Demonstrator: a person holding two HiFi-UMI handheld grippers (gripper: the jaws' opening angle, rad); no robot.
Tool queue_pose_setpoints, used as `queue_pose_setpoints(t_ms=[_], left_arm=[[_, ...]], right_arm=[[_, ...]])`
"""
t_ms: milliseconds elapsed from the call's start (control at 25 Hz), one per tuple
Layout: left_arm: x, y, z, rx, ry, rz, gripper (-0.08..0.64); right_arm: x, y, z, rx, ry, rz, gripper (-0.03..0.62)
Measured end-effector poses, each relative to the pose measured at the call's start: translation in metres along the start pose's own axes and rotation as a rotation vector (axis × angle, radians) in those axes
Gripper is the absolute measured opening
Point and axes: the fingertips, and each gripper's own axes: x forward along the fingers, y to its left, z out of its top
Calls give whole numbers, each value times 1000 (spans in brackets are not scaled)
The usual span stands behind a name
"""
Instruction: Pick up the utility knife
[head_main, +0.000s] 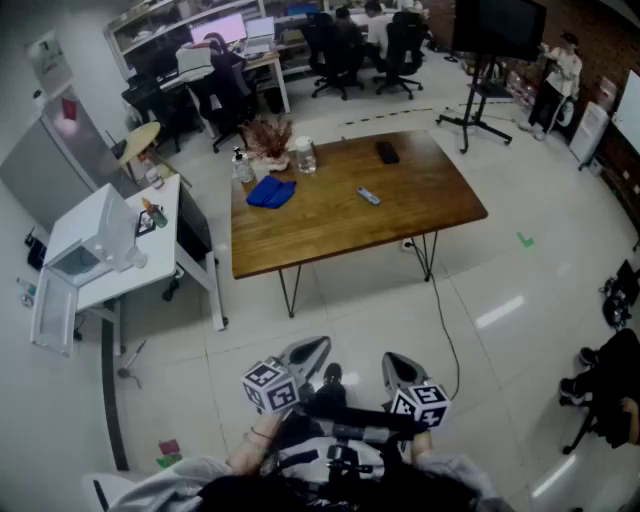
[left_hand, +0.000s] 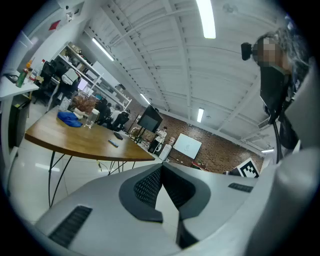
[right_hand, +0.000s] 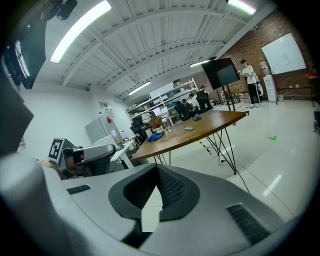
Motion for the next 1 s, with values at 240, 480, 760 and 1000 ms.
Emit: queue_pose_setpoints(t_ms=[240, 480, 760, 1000], left_arm=[[39, 50, 46, 6, -3, -21, 5], [69, 112, 84, 6, -5, -32, 6], [99, 160, 86, -46, 30, -51, 6], [116, 167, 85, -106, 44, -90, 5]], right_arm=[[41, -20, 45, 17, -52, -63, 11], [95, -24, 86, 8, -81, -105, 11], [114, -49, 95, 24, -62, -211, 11], [120, -52, 103, 55, -17, -245, 11]])
